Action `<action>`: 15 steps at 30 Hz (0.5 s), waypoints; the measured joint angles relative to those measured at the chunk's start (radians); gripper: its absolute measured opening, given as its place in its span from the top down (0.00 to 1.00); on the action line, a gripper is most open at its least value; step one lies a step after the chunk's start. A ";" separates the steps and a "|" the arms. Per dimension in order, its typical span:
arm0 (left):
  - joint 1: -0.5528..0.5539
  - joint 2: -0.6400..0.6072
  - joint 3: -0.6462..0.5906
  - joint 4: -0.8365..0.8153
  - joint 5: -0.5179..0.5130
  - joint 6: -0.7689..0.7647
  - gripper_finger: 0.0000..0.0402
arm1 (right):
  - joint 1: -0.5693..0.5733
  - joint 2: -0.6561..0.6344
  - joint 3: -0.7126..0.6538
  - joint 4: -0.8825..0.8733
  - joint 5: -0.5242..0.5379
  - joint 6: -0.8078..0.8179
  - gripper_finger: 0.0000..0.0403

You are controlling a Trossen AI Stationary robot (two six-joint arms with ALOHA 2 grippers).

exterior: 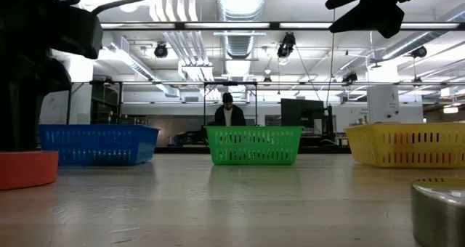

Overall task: Pick and place Stapler, Stapler remover, tape
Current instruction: Put the orange tape into the yellow bin

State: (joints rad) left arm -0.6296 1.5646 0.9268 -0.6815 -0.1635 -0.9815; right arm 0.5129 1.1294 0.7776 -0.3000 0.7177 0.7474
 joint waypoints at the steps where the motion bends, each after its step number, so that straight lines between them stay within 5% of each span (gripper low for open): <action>1: 0.000 0.000 0.000 0.000 0.000 -0.004 0.66 | 0.000 0.000 0.000 0.000 0.000 0.000 0.40; 10: 0.005 0.017 -0.053 0.075 -0.032 -0.026 0.67 | 0.000 0.000 -0.002 -0.001 0.001 0.000 0.40; 15: 0.006 0.017 -0.066 0.101 -0.056 0.006 0.76 | 0.000 0.002 -0.004 0.000 0.001 0.032 0.42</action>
State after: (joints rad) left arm -0.6239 1.5814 0.8611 -0.5803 -0.2194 -0.9751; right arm 0.5129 1.1311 0.7736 -0.3004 0.7189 0.7795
